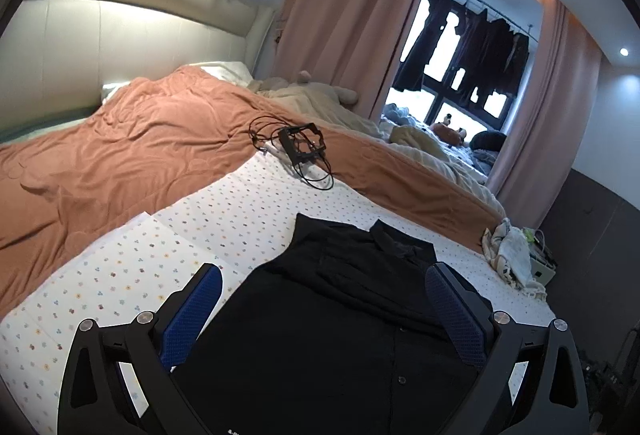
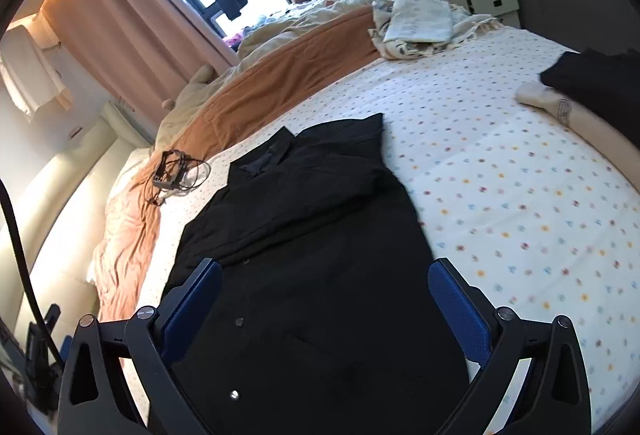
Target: Fold large clothes
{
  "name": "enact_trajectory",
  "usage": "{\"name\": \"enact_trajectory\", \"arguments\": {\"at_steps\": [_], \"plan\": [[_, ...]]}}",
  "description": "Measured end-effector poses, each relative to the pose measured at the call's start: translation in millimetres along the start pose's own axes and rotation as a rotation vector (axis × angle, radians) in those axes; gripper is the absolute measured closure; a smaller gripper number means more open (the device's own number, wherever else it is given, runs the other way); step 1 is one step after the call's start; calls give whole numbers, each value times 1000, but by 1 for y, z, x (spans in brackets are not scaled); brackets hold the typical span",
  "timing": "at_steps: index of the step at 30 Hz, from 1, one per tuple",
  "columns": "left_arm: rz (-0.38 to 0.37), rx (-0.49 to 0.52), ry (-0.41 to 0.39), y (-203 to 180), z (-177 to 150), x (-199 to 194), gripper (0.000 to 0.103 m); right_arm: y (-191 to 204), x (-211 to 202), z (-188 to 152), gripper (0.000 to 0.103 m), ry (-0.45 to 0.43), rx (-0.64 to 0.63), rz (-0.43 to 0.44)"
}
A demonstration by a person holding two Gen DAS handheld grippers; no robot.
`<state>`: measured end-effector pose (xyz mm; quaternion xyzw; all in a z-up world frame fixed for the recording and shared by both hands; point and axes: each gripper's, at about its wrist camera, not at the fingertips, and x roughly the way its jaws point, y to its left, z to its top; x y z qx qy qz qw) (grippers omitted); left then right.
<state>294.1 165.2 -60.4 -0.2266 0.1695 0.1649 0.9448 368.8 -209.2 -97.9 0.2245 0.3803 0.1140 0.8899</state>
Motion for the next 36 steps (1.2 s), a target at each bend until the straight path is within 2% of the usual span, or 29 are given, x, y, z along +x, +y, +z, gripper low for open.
{"name": "enact_trajectory", "arguments": {"at_steps": [4,7,11,16,18,24,29,31,36], "plan": [[15,6,10,8,-24,-19,2,-17,-24,-16,0,-34,34,-53],[23,9,11,15,-36,-35,2,-33,-39,-32,0,-46,82,-47],[-7,-49,17,26,-49,-58,2,-53,-63,-56,0,-69,150,10],[-40,-129,57,39,-61,-87,2,-73,-86,-86,0,-54,218,71],[-37,-132,66,46,-62,-101,2,-81,-99,-99,0,-39,237,101],[-9,-94,83,67,-54,-140,2,-105,-118,-125,0,46,225,93],[-4,-81,114,89,-60,-157,4,-122,-121,-142,0,115,162,110],[-7,-86,134,99,-65,-159,7,-125,-118,-147,3,142,149,131],[4,-112,195,124,-82,-157,18,-134,-105,-164,19,213,149,172]]}}
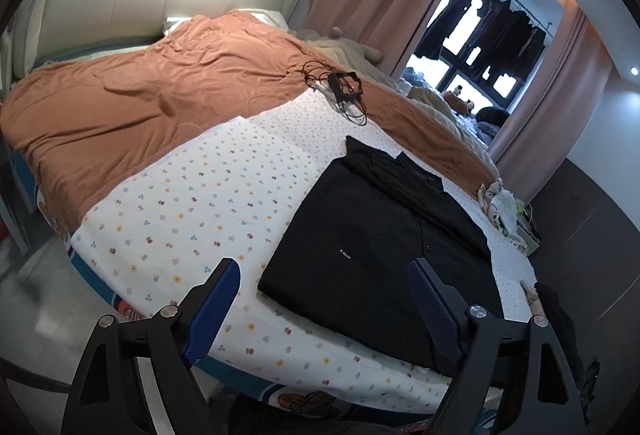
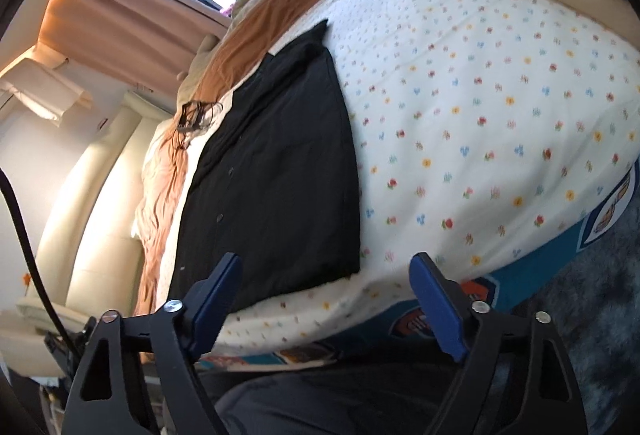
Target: Fold large clothes
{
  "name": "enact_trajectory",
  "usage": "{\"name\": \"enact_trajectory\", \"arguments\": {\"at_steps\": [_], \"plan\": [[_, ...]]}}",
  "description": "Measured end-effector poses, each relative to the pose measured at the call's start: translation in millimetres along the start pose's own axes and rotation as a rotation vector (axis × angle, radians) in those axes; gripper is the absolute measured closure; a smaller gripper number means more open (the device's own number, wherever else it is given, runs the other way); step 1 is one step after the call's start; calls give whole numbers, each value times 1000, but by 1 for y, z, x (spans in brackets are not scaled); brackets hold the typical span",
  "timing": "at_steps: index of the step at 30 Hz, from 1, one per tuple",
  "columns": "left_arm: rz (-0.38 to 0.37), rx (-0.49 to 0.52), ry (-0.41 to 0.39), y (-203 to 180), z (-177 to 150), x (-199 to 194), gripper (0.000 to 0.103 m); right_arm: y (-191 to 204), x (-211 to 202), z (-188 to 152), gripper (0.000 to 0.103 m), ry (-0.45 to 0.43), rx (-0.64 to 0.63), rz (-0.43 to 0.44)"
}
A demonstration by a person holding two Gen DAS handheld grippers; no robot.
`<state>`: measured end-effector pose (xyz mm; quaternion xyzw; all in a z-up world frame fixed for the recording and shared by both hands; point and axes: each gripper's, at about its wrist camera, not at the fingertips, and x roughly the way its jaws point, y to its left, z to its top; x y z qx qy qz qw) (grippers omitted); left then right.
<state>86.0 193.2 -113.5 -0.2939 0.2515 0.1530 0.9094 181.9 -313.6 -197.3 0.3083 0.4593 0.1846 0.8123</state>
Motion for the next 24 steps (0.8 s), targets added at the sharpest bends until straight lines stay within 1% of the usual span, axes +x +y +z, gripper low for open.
{"name": "enact_trajectory", "arguments": {"at_steps": [2,3,5,6,7,8,11,16,19,21,24], "plan": [[-3,-16,20,11,-6,4,23,-8,8,-3,22,12,15,13],[-6,-27,32,16,-8,7,25,-10,11,-5,26,18,19,20],[-6,-51,62,26,-13,15,33,-12,22,-6,32,41,30,51],[-8,-60,75,30,-15,19,35,-13,27,-6,35,47,37,70],[-14,-66,86,33,-16,22,38,-12,29,-8,36,51,42,80],[-21,-72,96,35,-17,27,39,-12,35,-8,37,57,47,100],[-40,-95,121,40,-18,38,40,-12,46,-8,37,74,59,117],[-40,-136,176,47,-18,65,41,-14,60,-4,37,91,91,127],[-36,-193,233,57,-19,90,47,-13,72,-2,37,105,111,154],[-33,-226,267,64,-21,105,48,-13,78,-2,37,111,120,169],[-51,-260,297,67,-25,119,51,-14,79,1,37,110,122,184]]}}
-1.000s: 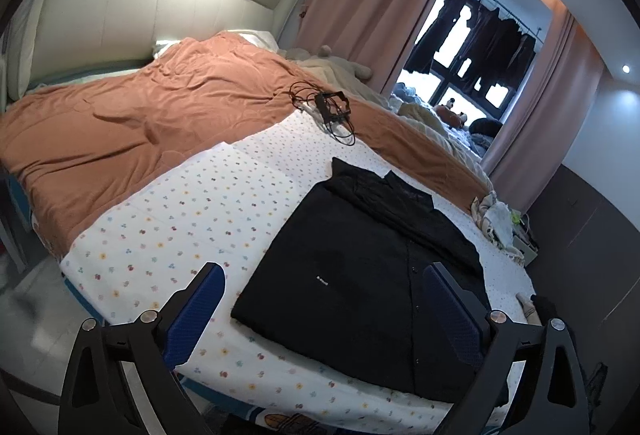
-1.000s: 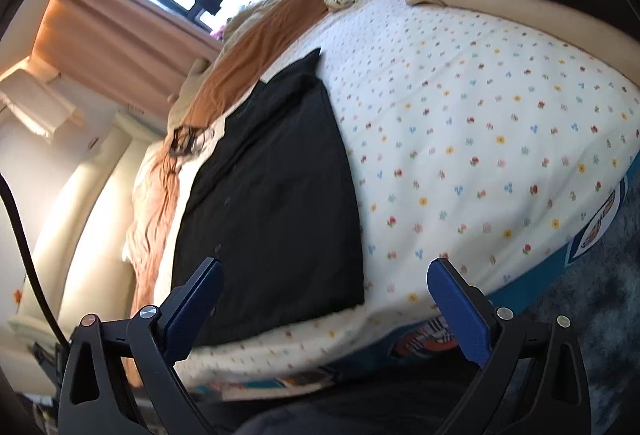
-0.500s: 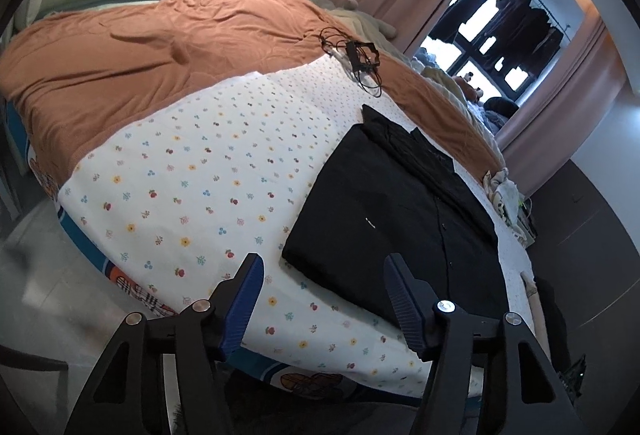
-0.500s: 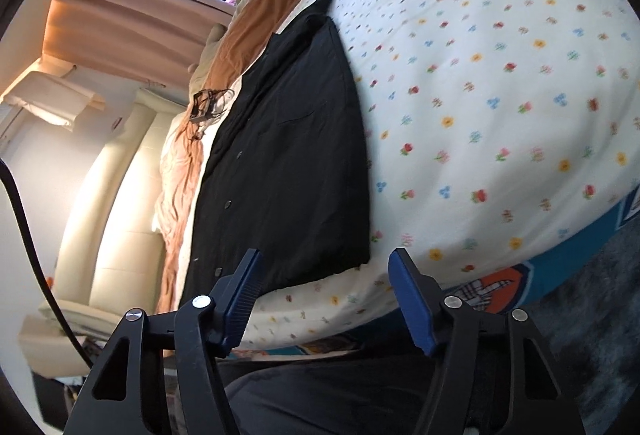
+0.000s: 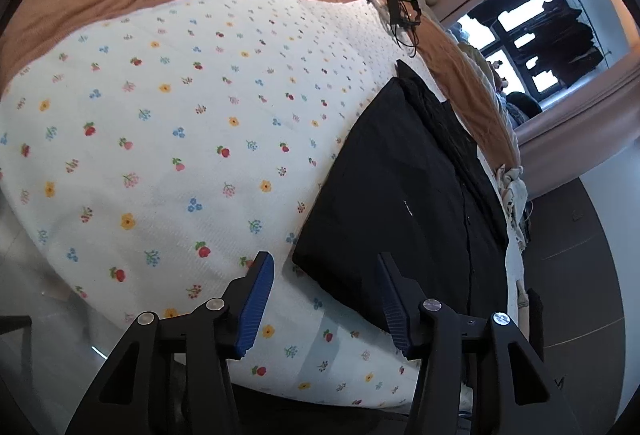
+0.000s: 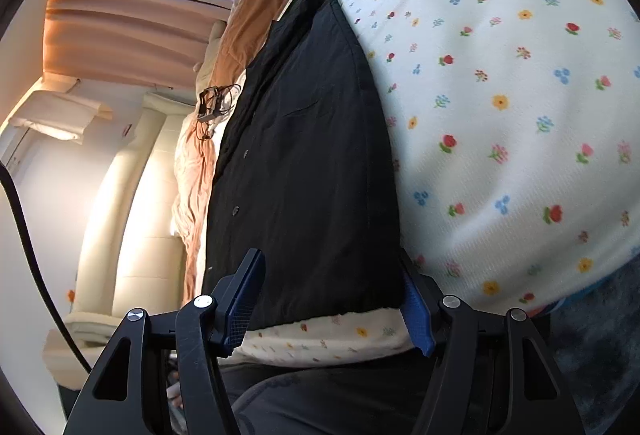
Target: Fold large clothes
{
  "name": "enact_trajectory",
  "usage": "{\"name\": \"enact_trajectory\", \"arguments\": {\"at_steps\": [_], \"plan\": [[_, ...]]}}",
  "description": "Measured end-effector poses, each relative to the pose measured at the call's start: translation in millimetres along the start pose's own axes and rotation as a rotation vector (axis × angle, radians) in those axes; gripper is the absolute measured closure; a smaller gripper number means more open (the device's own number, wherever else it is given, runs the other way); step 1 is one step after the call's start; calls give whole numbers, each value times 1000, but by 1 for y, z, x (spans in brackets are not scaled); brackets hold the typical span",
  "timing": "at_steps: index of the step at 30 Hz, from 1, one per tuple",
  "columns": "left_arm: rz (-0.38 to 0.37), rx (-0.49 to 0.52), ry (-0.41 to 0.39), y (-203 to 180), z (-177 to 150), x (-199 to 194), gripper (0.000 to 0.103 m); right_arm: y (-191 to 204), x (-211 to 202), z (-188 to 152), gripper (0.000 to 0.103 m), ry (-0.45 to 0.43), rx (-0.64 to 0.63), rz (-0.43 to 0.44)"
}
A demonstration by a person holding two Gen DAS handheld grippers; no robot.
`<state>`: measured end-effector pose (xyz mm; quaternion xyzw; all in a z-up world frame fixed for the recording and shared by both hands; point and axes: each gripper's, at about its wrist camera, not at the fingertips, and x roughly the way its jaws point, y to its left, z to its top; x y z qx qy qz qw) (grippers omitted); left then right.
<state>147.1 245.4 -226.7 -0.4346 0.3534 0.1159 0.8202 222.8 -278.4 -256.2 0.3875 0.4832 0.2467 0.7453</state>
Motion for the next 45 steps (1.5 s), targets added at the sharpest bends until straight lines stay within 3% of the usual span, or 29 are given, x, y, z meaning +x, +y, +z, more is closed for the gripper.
{"name": "enact_trajectory", "arguments": {"at_steps": [5,7,10,11,12,14,31,45], "plan": [[-43,-18,16,-5,7,11,52,0,6,4,38,-11,21,37],[-55,-26,44,-6,11,19,52,0,11,6,47,-13,26,34],[-73,-43,60,-8,14,23,54,-5,19,8,79,-5,45,21],[-79,-49,60,-8,13,23,60,-8,20,8,86,-4,57,22],[-73,-59,72,-6,11,25,83,-11,20,8,89,-7,67,33],[-95,-80,72,-1,8,27,91,-10,16,7,92,-23,59,41],[-334,-135,-70,-22,-37,-92,96,47,-72,-17,95,-164,-55,94],[-521,-90,-208,-78,-55,-222,96,115,-174,-56,95,-275,-156,208]]}}
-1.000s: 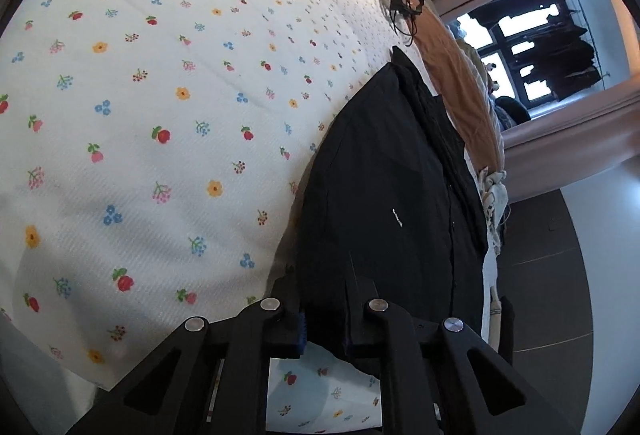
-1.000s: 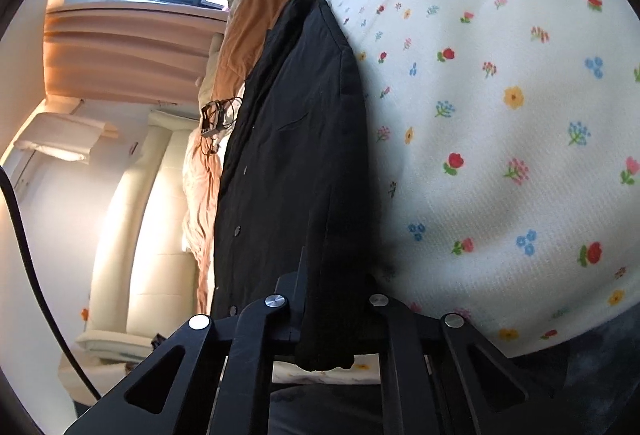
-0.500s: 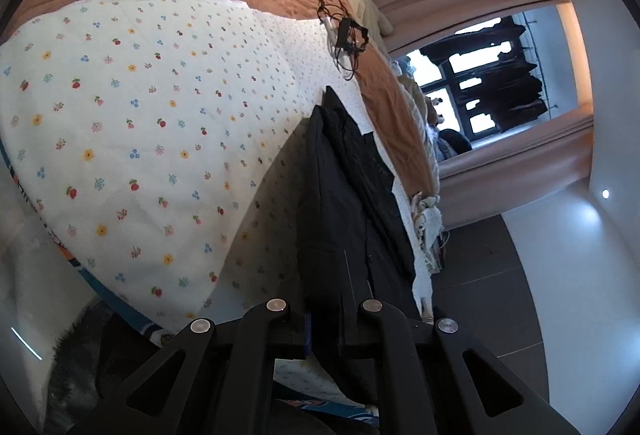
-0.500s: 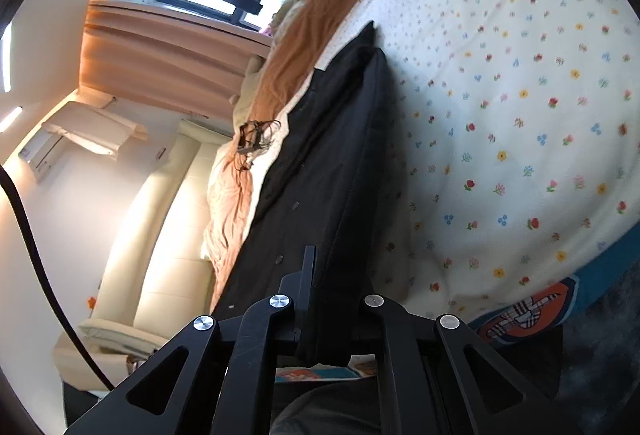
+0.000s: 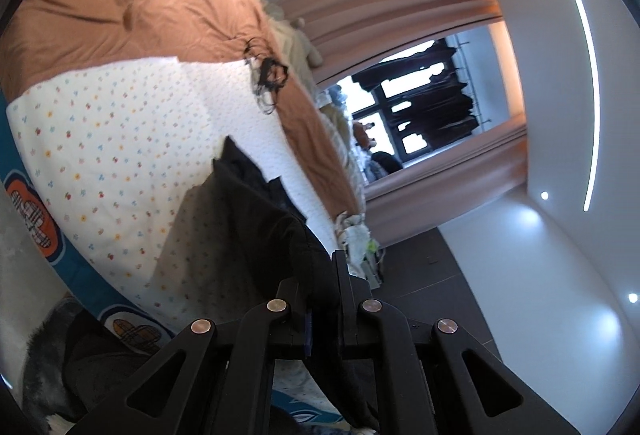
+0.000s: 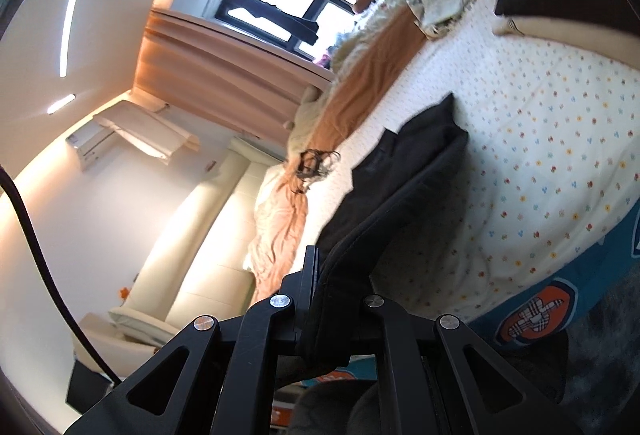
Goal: Fold large clothes
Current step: 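Lift the hem with both tools and fold it toward the collar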
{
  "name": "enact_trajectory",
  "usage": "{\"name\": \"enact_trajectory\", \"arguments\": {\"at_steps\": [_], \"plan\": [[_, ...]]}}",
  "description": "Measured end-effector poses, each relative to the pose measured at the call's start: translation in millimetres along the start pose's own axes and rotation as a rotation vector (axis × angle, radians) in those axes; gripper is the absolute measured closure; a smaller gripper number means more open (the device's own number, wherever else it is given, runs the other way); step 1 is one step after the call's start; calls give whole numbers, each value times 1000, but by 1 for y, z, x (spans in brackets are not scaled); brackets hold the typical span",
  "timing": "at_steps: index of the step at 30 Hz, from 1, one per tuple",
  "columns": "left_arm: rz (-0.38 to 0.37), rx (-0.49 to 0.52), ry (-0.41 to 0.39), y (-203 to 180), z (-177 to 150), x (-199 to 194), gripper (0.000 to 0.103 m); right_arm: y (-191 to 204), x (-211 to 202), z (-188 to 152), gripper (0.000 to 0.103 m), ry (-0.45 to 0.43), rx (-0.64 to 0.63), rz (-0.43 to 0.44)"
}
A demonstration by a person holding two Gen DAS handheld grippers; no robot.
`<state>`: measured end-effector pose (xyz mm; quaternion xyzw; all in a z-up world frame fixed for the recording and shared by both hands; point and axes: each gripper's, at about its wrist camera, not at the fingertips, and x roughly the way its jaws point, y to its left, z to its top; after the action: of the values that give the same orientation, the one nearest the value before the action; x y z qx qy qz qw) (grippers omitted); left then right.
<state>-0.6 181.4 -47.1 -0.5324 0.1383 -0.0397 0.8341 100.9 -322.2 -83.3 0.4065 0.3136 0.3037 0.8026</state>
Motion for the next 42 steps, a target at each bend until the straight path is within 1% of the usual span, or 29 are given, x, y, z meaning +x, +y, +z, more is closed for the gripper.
{"name": "enact_trajectory", "arguments": {"at_steps": [5,9,13,19,24,28,36,42], "plan": [[-58,28,-35,-34,1,-26,96,31,-31,5,95,-48,-31,66],[-99,42,-55,-55,5,-35,96,48,-46,10,95,-76,-54,119],[-113,49,-58,-66,14,-26,96,57,-48,21,95,-95,-58,138],[-112,54,-63,-69,31,0,96,57,-28,44,95,-108,-61,124],[-112,46,-62,-69,49,29,96,54,-8,65,95,-119,-58,118],[-97,41,-62,-69,64,58,96,47,17,85,95,-122,-44,114],[-54,32,-31,-64,105,145,96,26,81,132,95,-137,13,80],[8,12,6,-51,130,209,96,6,130,161,95,-163,97,36]]}}
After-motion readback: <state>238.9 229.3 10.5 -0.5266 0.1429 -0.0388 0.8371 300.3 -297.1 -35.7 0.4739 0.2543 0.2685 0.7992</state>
